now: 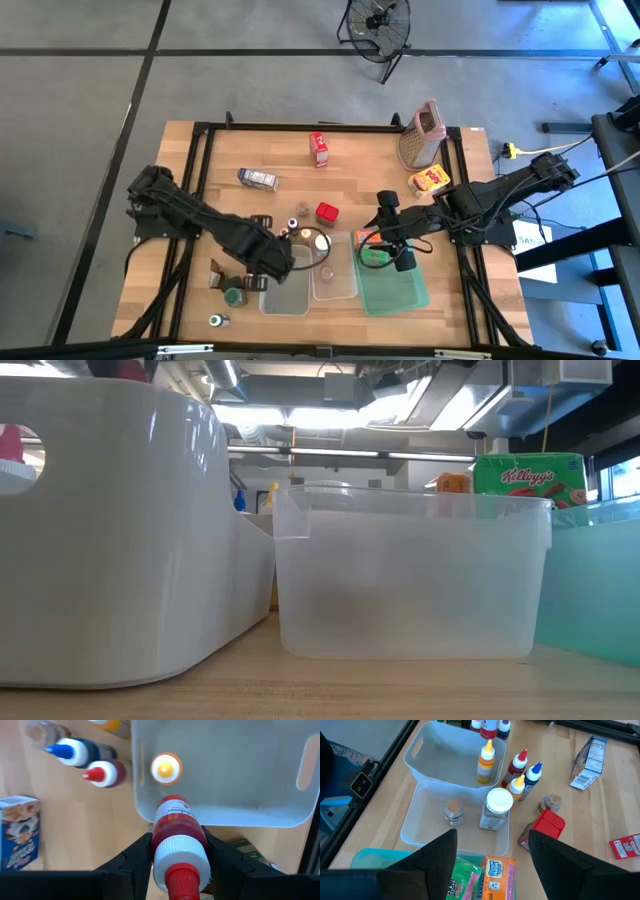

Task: Pick & Place Kitchen Items
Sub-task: Put the red food coloring bottle into the gray bin

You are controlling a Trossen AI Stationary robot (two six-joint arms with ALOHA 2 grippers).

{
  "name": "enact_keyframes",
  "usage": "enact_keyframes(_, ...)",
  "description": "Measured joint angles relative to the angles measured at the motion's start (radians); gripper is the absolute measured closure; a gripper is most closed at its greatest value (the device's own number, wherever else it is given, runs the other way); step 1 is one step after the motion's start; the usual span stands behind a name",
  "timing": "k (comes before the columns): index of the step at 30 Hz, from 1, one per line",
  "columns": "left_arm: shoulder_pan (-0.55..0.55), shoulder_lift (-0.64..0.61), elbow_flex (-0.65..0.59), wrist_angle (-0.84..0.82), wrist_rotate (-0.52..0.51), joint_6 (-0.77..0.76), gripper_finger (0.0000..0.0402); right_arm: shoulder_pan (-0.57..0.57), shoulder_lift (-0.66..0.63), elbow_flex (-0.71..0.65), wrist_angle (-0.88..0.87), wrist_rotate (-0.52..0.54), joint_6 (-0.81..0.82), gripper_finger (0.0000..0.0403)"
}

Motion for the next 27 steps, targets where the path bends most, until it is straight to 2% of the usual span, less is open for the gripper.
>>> enact_keyframes(12,0.025,0.062,0.0,0.045,0.004,0.074,0.0253,0.004,0.033,0.0,-0.001,0.0,0.0,0.0155)
enact_keyframes(27,0.036,0.062,0.0,0.054,-0.003,0.056,0.0254,0.068,0.041,0.0,0.002,0.002,0.0,0.0155)
